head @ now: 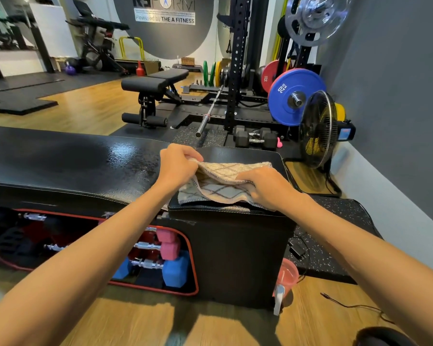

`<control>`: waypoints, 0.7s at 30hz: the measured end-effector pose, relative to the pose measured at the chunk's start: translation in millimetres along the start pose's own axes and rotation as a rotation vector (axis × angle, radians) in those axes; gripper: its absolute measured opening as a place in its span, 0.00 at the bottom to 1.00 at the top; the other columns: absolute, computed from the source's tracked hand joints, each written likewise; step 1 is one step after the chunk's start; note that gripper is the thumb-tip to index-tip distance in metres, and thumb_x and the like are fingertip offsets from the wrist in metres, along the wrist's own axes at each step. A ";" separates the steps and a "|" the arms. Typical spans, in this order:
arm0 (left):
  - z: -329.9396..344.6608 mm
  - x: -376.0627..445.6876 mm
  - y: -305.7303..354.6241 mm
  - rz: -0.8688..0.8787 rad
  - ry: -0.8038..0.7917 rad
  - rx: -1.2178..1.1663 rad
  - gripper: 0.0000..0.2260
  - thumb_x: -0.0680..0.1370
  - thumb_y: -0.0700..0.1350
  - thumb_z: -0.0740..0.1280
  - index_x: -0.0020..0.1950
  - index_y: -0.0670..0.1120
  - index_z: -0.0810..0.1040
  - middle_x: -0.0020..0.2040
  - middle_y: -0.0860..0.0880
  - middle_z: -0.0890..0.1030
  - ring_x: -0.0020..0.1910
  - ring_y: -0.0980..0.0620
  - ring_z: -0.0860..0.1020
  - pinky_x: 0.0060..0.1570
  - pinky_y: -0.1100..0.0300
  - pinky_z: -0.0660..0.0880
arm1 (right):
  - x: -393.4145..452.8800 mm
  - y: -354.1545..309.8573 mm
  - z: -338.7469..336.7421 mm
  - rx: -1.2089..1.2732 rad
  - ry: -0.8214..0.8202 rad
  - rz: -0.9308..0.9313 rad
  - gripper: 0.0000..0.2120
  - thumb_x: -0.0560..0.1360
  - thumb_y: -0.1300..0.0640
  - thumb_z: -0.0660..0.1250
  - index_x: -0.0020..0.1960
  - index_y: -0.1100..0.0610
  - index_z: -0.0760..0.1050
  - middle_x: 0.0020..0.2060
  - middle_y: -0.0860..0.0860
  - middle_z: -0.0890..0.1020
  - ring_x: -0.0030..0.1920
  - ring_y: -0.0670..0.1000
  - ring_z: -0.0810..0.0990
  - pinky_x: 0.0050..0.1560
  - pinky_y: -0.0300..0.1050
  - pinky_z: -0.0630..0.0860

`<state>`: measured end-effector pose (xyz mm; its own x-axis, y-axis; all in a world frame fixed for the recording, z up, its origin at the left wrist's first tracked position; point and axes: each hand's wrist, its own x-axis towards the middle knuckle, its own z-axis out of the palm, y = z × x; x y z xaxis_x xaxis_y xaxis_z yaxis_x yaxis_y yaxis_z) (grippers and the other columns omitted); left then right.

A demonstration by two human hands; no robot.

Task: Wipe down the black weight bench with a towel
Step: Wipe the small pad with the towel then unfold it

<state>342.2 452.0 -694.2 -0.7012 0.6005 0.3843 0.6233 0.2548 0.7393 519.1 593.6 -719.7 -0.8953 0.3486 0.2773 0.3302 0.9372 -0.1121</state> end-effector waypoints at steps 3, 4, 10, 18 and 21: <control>-4.2 7.2 1.7 -0.143 0.044 -0.234 0.12 0.70 0.33 0.67 0.42 0.48 0.85 0.39 0.51 0.83 0.38 0.56 0.79 0.35 0.70 0.72 | 0.0 -1.1 -4.4 0.056 -0.034 0.054 0.16 0.80 0.43 0.62 0.49 0.54 0.80 0.36 0.49 0.80 0.36 0.49 0.76 0.35 0.46 0.71; -4.7 10.4 3.0 -0.200 0.046 -0.331 0.11 0.70 0.34 0.68 0.43 0.47 0.85 0.39 0.49 0.84 0.35 0.55 0.79 0.32 0.67 0.73 | -0.2 -3.5 -5.5 0.053 -0.025 0.050 0.23 0.77 0.34 0.61 0.47 0.54 0.79 0.36 0.48 0.80 0.35 0.48 0.75 0.35 0.46 0.71; -1.5 18.2 20.7 -0.296 -0.062 -0.798 0.11 0.74 0.29 0.60 0.40 0.37 0.81 0.37 0.42 0.81 0.34 0.48 0.82 0.33 0.58 0.81 | 7.2 -28.9 -2.9 -0.131 -0.134 0.063 0.33 0.71 0.29 0.63 0.65 0.51 0.70 0.53 0.53 0.80 0.53 0.57 0.78 0.48 0.52 0.75; -7.7 33.4 -4.9 0.065 -0.357 -0.075 0.15 0.67 0.32 0.65 0.49 0.45 0.79 0.45 0.47 0.80 0.43 0.53 0.76 0.39 0.62 0.71 | 19.4 5.4 -51.9 -0.303 -0.208 0.413 0.04 0.75 0.62 0.63 0.50 0.58 0.73 0.46 0.55 0.74 0.44 0.58 0.74 0.43 0.49 0.70; 4.4 38.2 -3.0 0.107 -0.140 0.253 0.07 0.70 0.34 0.68 0.44 0.43 0.80 0.42 0.45 0.79 0.46 0.45 0.78 0.36 0.58 0.69 | 38.0 16.9 -53.1 0.133 -0.146 0.537 0.06 0.77 0.66 0.60 0.51 0.62 0.75 0.46 0.58 0.78 0.40 0.55 0.77 0.36 0.47 0.75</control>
<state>315.1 477.5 -684.1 -0.5838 0.7280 0.3594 0.7695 0.3550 0.5308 506.5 623.2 -660.3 -0.6471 0.7623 0.0146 0.7184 0.6161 -0.3230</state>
